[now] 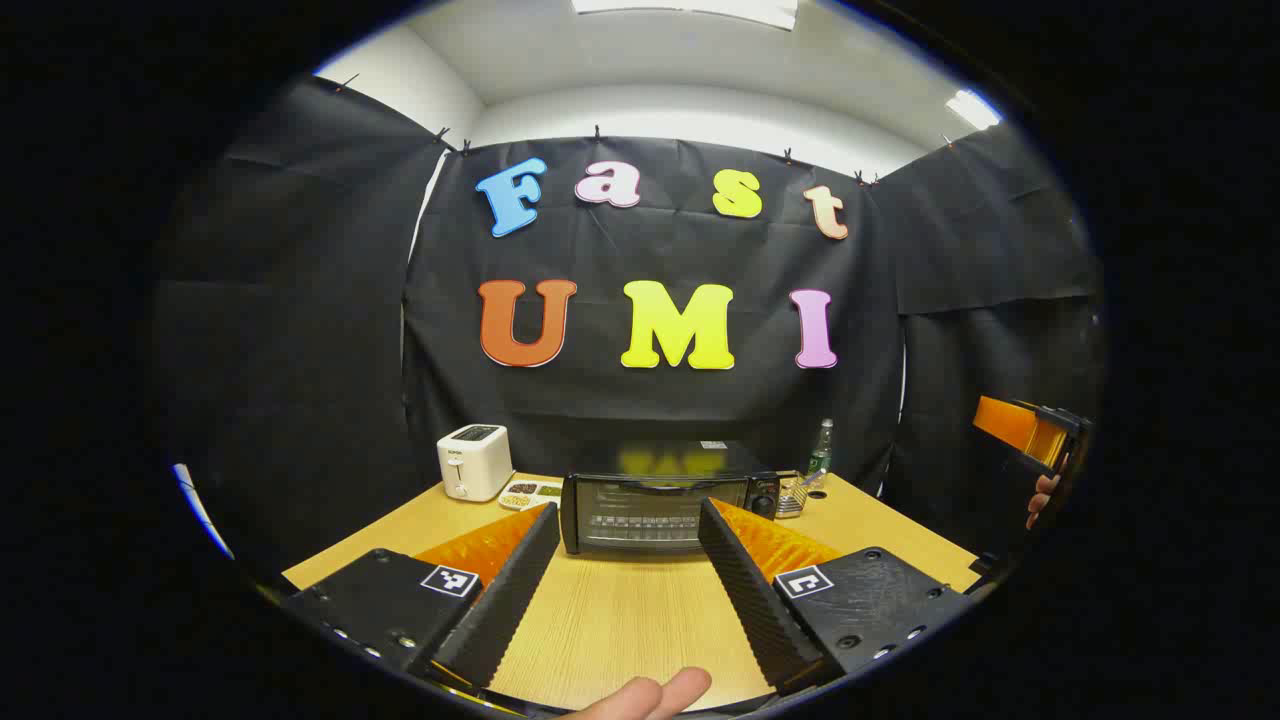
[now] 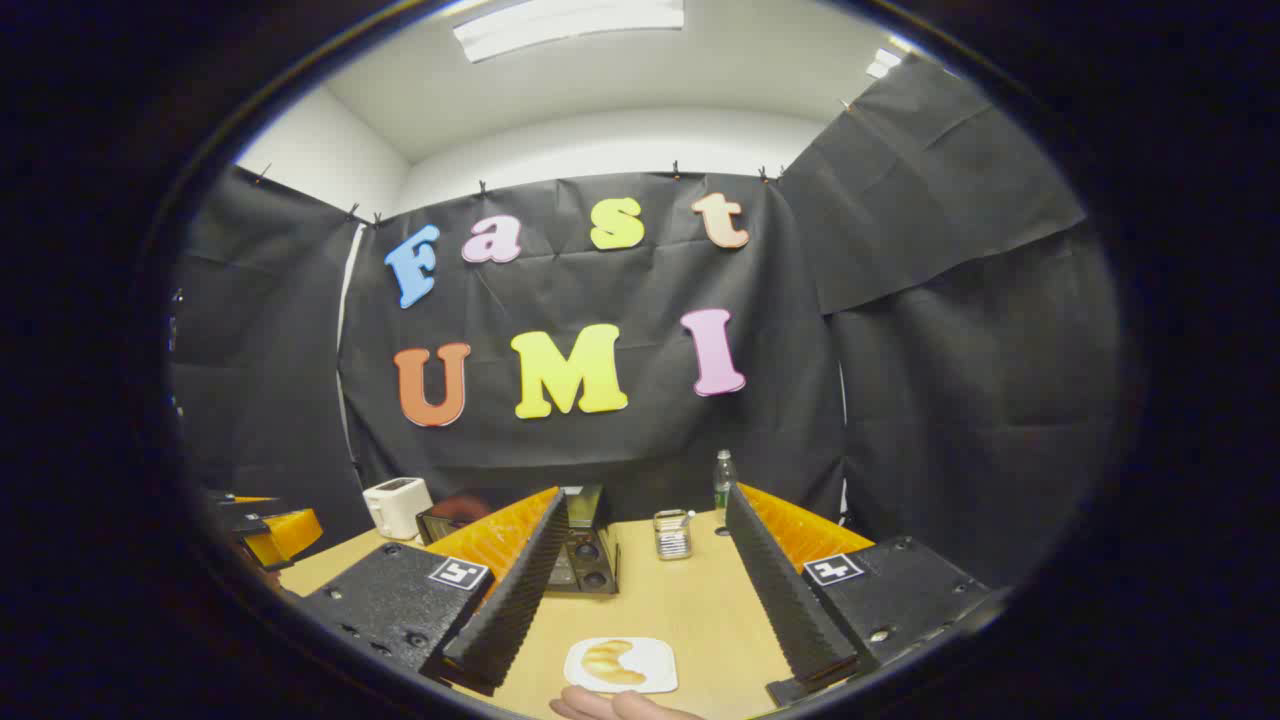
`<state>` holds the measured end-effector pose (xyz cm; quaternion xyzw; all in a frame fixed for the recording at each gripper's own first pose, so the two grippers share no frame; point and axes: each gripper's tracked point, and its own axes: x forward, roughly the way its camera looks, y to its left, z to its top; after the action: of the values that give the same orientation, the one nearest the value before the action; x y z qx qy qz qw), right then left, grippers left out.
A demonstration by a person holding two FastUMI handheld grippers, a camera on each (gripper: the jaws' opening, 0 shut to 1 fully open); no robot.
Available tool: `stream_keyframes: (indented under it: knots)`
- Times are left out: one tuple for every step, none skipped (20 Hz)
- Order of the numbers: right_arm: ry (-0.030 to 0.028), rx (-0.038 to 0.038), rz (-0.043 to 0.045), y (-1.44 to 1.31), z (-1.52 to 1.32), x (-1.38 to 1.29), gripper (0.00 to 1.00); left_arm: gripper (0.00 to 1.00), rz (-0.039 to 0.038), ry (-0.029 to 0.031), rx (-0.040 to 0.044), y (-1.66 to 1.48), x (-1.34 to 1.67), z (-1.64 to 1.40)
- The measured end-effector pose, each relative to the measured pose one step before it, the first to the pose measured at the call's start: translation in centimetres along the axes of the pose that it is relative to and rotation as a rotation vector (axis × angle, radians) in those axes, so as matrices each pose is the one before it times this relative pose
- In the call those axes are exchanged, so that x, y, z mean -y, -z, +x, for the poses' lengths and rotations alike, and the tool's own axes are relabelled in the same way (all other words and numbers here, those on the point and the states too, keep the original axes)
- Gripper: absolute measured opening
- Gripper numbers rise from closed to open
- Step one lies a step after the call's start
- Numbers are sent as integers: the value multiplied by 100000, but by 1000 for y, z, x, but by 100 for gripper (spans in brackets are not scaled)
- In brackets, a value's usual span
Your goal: Open the electric oven with the left hand, put the food in, and close the electric oven.
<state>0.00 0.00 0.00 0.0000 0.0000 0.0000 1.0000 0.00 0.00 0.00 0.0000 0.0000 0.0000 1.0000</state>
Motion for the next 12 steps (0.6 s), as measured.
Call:
stream_keyframes:
  knots:
    - [484,724,141,-153,-96,183,96,82,-125,-578,-688,207,-85,245]
    - [-130,710,521,-103,-183,176,96,92,815,-848,-244,86,-214,283]
    - [-249,333,565,90,-185,217,96,92,734,-534,-318,106,-28,208]
    - [-90,168,143,44,-72,221,96,92,-204,129,-490,239,270,289]
    - [421,30,-214,112,-119,454,96,92,-903,570,-807,211,308,178]
    - [597,20,-320,19,-24,375,96,92,-878,943,-533,73,366,73]
    - [456,439,11,-57,-112,297,96,92,-380,761,-379,16,314,-15]
    - [151,448,371,-121,-119,255,96,92,84,634,107,-124,188,-1]
    - [36,367,603,111,11,213,96,92,255,1306,1137,-266,341,-32]
    - [-138,-37,643,51,-50,192,96,92,20,1008,1054,-254,386,36]
    - [-244,-187,743,225,34,201,96,92,-277,370,882,-290,92,46]
    - [172,-304,537,198,-28,308,96,92,-717,82,581,-162,-40,203]
